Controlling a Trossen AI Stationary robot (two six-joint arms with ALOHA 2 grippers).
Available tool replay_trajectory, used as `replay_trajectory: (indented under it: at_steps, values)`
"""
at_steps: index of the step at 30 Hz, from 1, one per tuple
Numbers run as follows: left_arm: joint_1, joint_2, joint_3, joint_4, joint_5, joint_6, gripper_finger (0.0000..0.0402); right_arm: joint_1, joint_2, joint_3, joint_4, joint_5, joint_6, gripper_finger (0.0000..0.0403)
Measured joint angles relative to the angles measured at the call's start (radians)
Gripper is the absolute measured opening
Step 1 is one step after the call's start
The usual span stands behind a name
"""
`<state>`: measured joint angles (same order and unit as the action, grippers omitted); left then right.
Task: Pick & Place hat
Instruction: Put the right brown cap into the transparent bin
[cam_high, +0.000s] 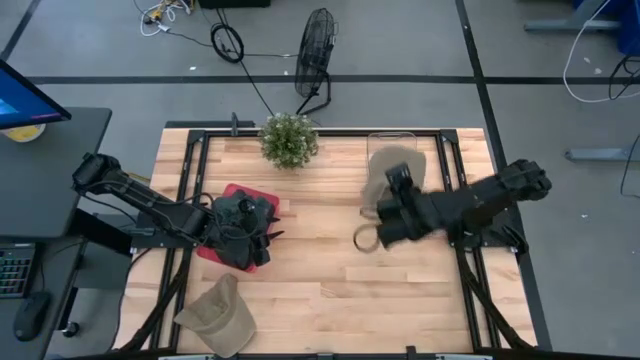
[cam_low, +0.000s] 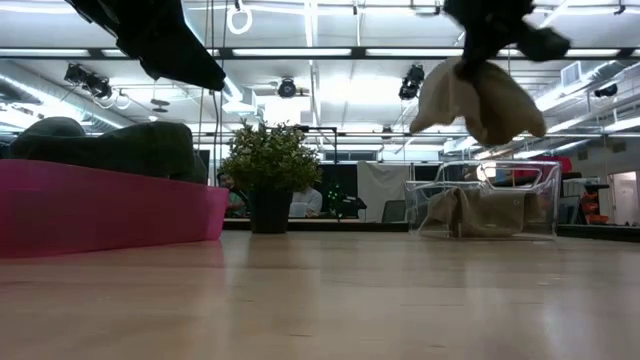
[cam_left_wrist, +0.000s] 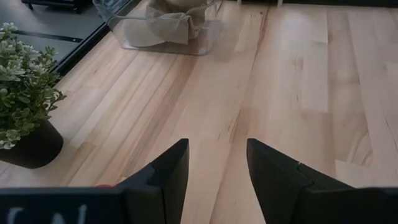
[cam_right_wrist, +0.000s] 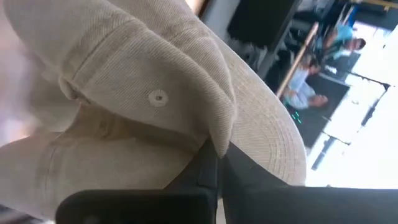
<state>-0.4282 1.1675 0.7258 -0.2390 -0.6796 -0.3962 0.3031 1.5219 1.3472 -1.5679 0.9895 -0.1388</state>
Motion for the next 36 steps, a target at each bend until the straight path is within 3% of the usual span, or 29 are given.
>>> replay_trajectory:
  at_steps: [4, 8, 16, 25, 28, 33, 36]
  values:
    - [0.000, 0.000, 0.000, 0.000, 0.000, 0.000, 0.0165, -0.159, 0.000, 0.000, 0.027, 0.018, -0.153, 0.0001]
    - [0.000, 0.000, 0.000, 0.000, 0.000, 0.018, 0.0165, -0.283, -0.001, -0.002, 0.092, -0.051, -0.221, 0.0000]
    - [0.000, 0.000, 0.000, 0.000, 0.000, 0.020, 0.0165, -0.382, -0.002, -0.098, 0.328, -0.227, -0.421, 0.0000]
    - [0.000, 0.000, 0.000, -0.001, 0.000, 0.015, 0.0165, -0.411, -0.002, -0.341, 0.559, -0.190, -0.586, 0.0000]
    - [0.000, 0.000, 0.000, -0.001, 0.000, 0.014, 0.0165, -0.438, -0.002, -0.377, 0.582, -0.189, -0.572, 0.0000]
    - [0.000, 0.000, 0.000, -0.002, 0.000, -0.011, 0.0165, -0.459, -0.002, -0.391, 0.581, -0.082, -0.506, 0.0007]
    - [0.000, 0.000, 0.000, -0.002, 0.000, -0.012, 0.0165, -0.460, -0.002, -0.391, 0.601, -0.091, -0.487, 0.0015]
